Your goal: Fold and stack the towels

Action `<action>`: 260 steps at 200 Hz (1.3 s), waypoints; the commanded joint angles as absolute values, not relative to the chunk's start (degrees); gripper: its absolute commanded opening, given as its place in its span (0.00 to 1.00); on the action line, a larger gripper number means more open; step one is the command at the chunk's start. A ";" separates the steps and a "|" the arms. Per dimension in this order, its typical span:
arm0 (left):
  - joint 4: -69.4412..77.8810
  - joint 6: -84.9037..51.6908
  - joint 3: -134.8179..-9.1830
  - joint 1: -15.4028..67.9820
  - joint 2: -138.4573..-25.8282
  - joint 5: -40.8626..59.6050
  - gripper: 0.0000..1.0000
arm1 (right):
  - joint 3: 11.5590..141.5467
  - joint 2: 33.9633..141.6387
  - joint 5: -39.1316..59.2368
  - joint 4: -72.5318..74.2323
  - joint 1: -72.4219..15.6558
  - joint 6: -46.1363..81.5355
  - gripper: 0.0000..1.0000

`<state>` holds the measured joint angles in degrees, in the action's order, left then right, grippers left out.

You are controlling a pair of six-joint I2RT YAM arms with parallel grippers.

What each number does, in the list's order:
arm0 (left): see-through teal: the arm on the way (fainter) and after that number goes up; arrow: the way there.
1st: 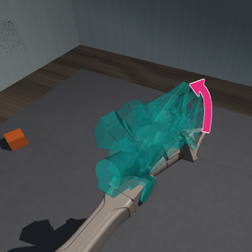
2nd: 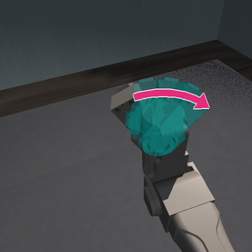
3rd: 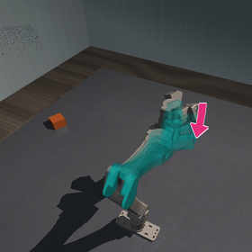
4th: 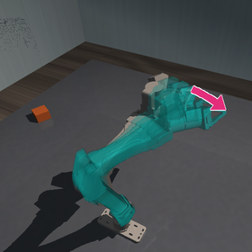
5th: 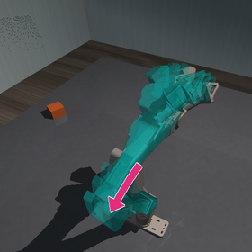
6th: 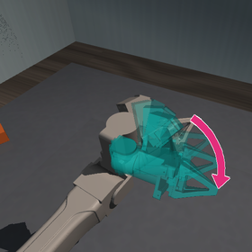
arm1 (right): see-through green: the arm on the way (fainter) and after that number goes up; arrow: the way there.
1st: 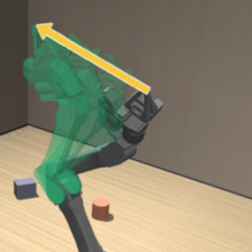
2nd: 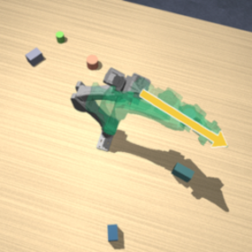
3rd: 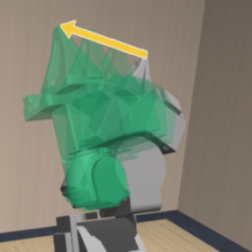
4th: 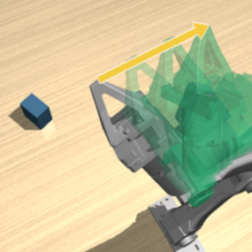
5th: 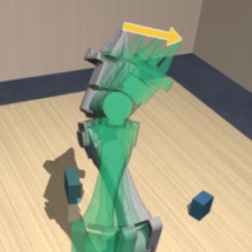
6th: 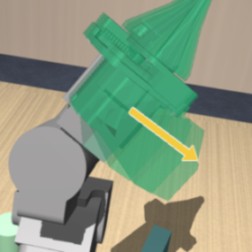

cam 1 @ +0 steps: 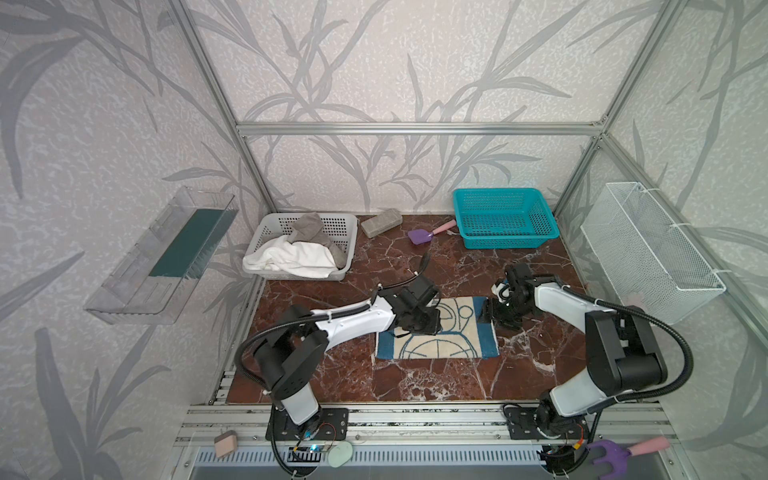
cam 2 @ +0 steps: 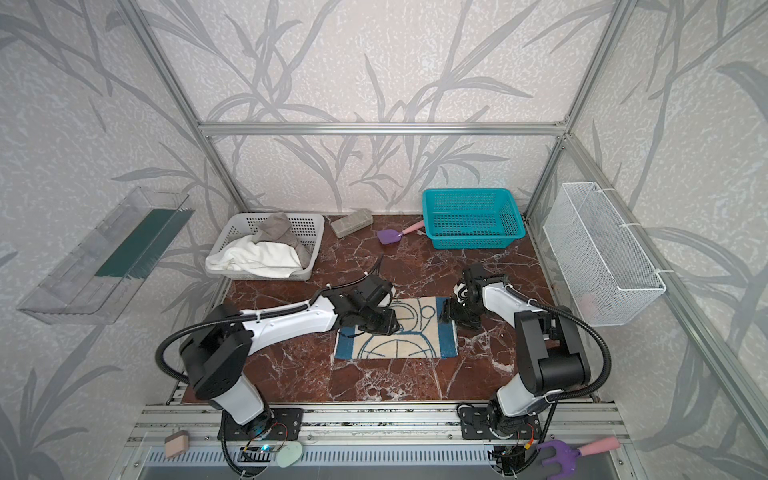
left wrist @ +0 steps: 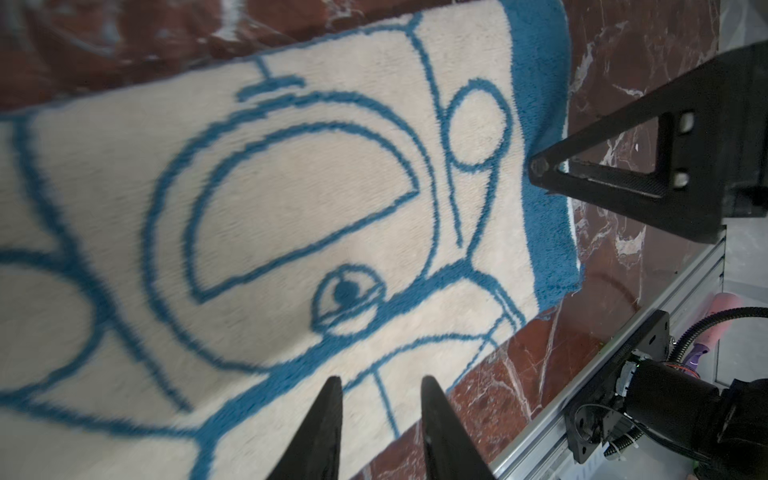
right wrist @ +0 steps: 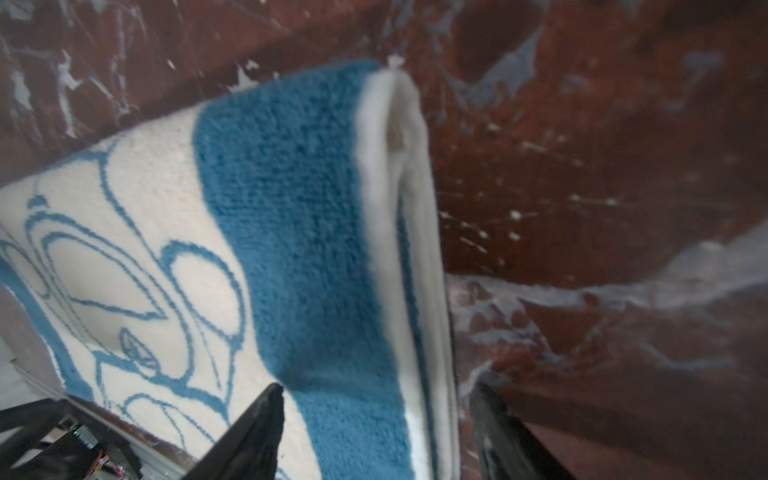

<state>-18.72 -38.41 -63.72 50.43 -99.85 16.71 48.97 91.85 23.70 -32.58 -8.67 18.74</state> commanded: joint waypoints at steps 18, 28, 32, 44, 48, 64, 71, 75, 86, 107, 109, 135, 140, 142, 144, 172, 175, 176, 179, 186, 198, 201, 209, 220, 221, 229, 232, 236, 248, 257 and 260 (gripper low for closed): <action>-16.55 -38.23 -63.25 51.15 -101.69 17.70 0.32 | 45.59 95.50 29.20 -28.32 -8.70 18.95 0.66; -15.79 -38.23 -63.19 51.22 -102.85 18.69 0.32 | 44.86 96.43 30.44 -27.24 -8.70 19.37 0.63; -15.59 -38.32 -63.34 51.16 -103.44 19.20 0.32 | 44.70 96.78 30.90 -26.86 -8.78 19.57 0.61; -15.23 -38.86 -63.62 51.15 -105.13 20.61 0.32 | 44.20 97.47 32.20 -25.84 -8.95 20.07 0.59; -15.20 -39.13 -63.57 51.17 -105.58 20.65 0.32 | 43.92 97.47 32.57 -25.35 -9.01 20.21 0.58; -15.68 -40.31 -62.84 51.02 -106.24 19.42 0.32 | 43.51 99.17 32.45 -24.53 -9.05 20.99 0.52; -15.75 -40.56 -62.31 50.90 -106.05 19.00 0.32 | 43.47 99.06 32.43 -24.33 -9.14 21.32 0.48; -15.73 -40.60 -62.01 50.77 -105.91 18.93 0.32 | 43.55 98.94 32.35 -24.27 -9.27 21.56 0.45; -15.69 -40.69 -61.00 50.40 -105.11 18.57 0.32 | 44.35 98.42 31.41 -24.56 -10.00 21.79 0.33; -16.19 -40.44 -58.97 49.04 -102.31 17.67 0.32 | 49.37 96.86 27.19 -28.48 -12.86 21.09 0.08; -16.29 -40.37 -58.73 48.87 -101.93 17.49 0.32 | 50.03 96.53 26.71 -28.96 -13.12 21.00 0.06; -17.38 -39.58 -55.56 45.22 -95.88 14.86 0.32 | 60.52 95.58 22.80 -34.90 -14.94 18.52 0.00; -17.63 -39.32 -54.82 44.31 -94.65 14.53 0.32 | 63.11 95.70 22.08 -36.15 -14.94 17.87 0.00; -17.70 -39.25 -54.60 43.82 -94.20 14.44 0.32 | 64.12 95.75 21.80 -36.66 -14.94 17.61 0.00; -17.74 -39.10 -54.30 43.52 -93.66 14.38 0.32 | 65.34 95.85 21.40 -37.14 -14.94 17.30 0.00; -19.82 -35.93 -52.14 37.83 -89.28 14.06 0.33 | 83.41 100.97 17.39 -44.20 -14.94 11.01 0.00; -20.11 -35.56 -52.13 37.40 -89.09 13.99 0.33 | 85.52 101.71 16.82 -44.93 -14.94 10.09 0.00; -20.29 -35.40 -52.13 37.25 -89.02 13.94 0.33 | 86.26 102.01 16.63 -45.19 -14.90 9.83 0.00; -20.61 -34.97 -52.24 36.88 -88.99 13.91 0.33 | 88.43 103.05 16.02 -45.99 -14.82 9.17 0.00; -21.29 -34.09 -52.41 36.10 -88.97 13.93 0.33 | 93.10 105.14 14.99 -47.84 -14.69 7.69 0.00; -22.13 -32.86 -52.85 35.30 -89.32 14.15 0.33 | 102.46 109.64 12.67 -51.18 -14.14 5.15 0.00; -22.19 -32.57 -52.89 35.13 -89.46 14.30 0.33 | 105.66 111.39 11.57 -52.13 -13.88 4.66 0.00; -22.15 -32.27 -53.04 34.83 -89.95 14.74 0.33 | 111.95 114.90 9.77 -53.72 -13.20 3.90 0.00; -21.69 -32.28 -53.16 34.71 -91.04 15.56 0.33 | 119.79 119.25 7.75 -55.50 -12.22 3.34 0.00; -21.61 -32.27 -53.13 34.67 -91.13 15.65 0.33 | 120.63 119.83 7.61 -55.61 -12.13 3.34 0.00; -21.15 -32.47 -53.10 34.55 -91.98 16.25 0.33 | 127.44 124.02 6.83 -57.37 -11.19 3.16 0.00; -21.03 -32.54 -53.10 34.54 -92.33 16.48 0.33 | 130.05 125.60 6.64 -57.91 -10.84 3.02 0.00; -20.77 -32.71 -53.09 34.45 -92.87 16.98 0.33 | 133.67 127.85 6.39 -59.22 -10.39 2.99 0.00; -20.13 -33.09 -53.13 34.40 -94.15 17.89 0.33 | 146.69 135.85 5.28 -63.75 -9.00 2.73 0.00; -19.52 -33.34 -52.91 34.37 -94.89 18.35 0.33 | 154.79 140.83 4.47 -66.65 -8.11 2.50 0.00; -19.33 -33.45 -52.83 34.40 -95.13 18.39 0.33 | 157.71 142.49 4.28 -67.56 -7.84 2.40 0.00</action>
<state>-19.66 -33.98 -53.04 34.74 -92.97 16.60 140.68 131.66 8.82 -55.96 -10.50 4.71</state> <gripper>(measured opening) 0.326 0.086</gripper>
